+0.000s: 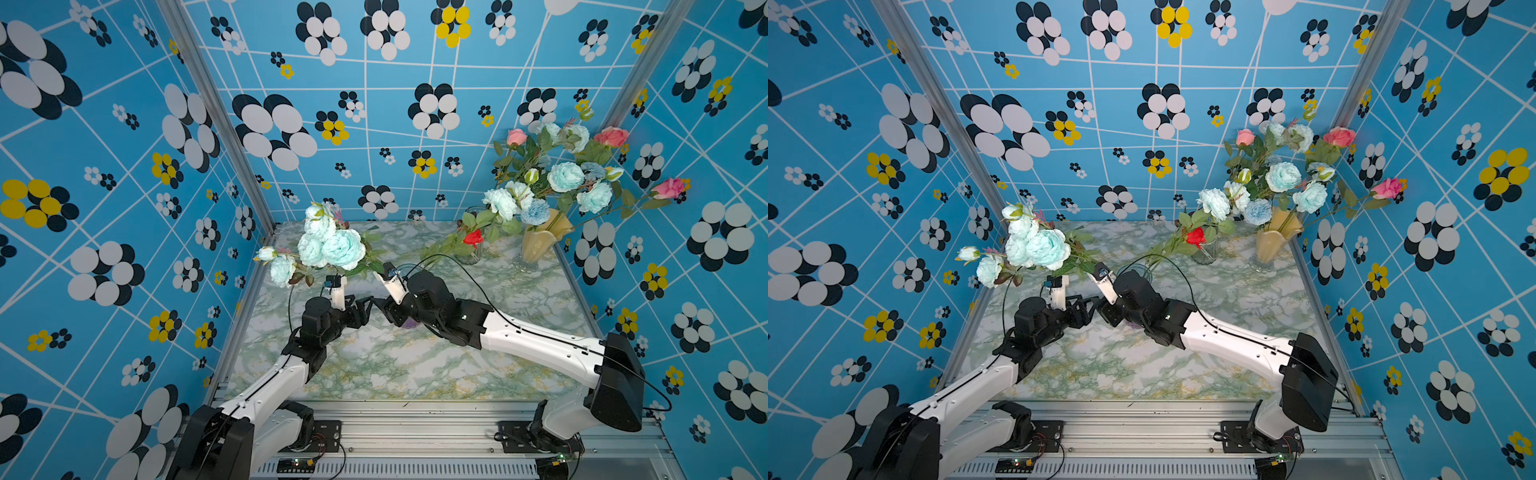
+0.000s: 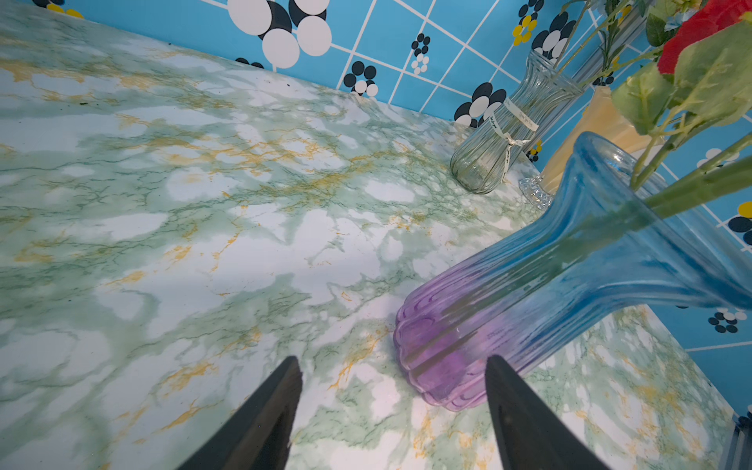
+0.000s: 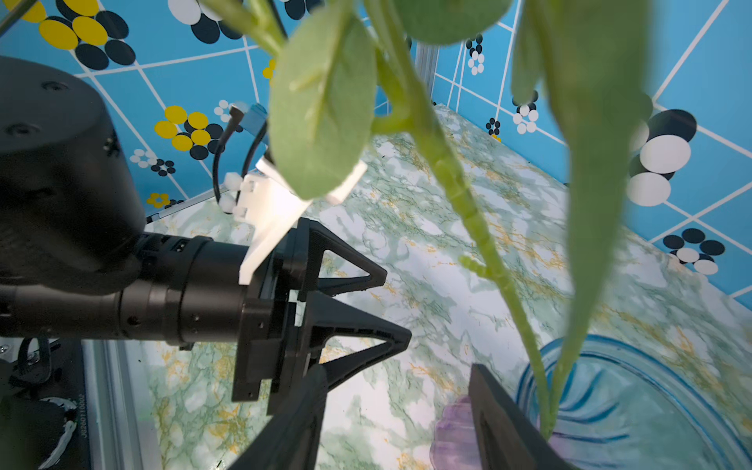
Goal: Pick out blue flowers from the vase
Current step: Pick up the flower from the vase.
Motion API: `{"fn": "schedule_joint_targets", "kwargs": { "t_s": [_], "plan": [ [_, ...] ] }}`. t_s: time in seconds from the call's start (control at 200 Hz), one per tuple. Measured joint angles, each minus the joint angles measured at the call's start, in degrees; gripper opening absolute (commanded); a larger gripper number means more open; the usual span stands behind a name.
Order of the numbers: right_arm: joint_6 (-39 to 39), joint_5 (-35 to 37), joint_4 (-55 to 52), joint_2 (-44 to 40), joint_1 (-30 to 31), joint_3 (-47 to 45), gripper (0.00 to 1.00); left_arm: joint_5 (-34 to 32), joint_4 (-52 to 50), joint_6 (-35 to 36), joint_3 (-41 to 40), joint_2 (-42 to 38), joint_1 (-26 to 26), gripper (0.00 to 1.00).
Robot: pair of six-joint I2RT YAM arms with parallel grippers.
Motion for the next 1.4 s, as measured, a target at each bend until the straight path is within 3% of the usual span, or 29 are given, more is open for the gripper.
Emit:
{"fn": "schedule_joint_targets", "kwargs": {
  "t_s": [0.49,0.939,1.219,1.399],
  "plan": [
    [-3.9,2.1,1.3,3.6,-0.5,7.8,0.58,0.0,0.0,0.0,0.0,0.0,0.0,0.74],
    [-5.0,2.1,2.1,6.3,-2.8,8.5,0.52,0.0,0.0,0.0,0.3,0.8,0.0,0.73],
    [-6.5,5.6,9.0,6.1,-2.8,4.8,0.51,0.0,0.1,0.0,0.4,1.7,-0.3,0.74],
    [-7.5,6.6,11.3,6.2,-2.8,4.8,0.42,0.0,0.1,0.0,0.4,2.0,-0.4,0.73]
  ]
}}
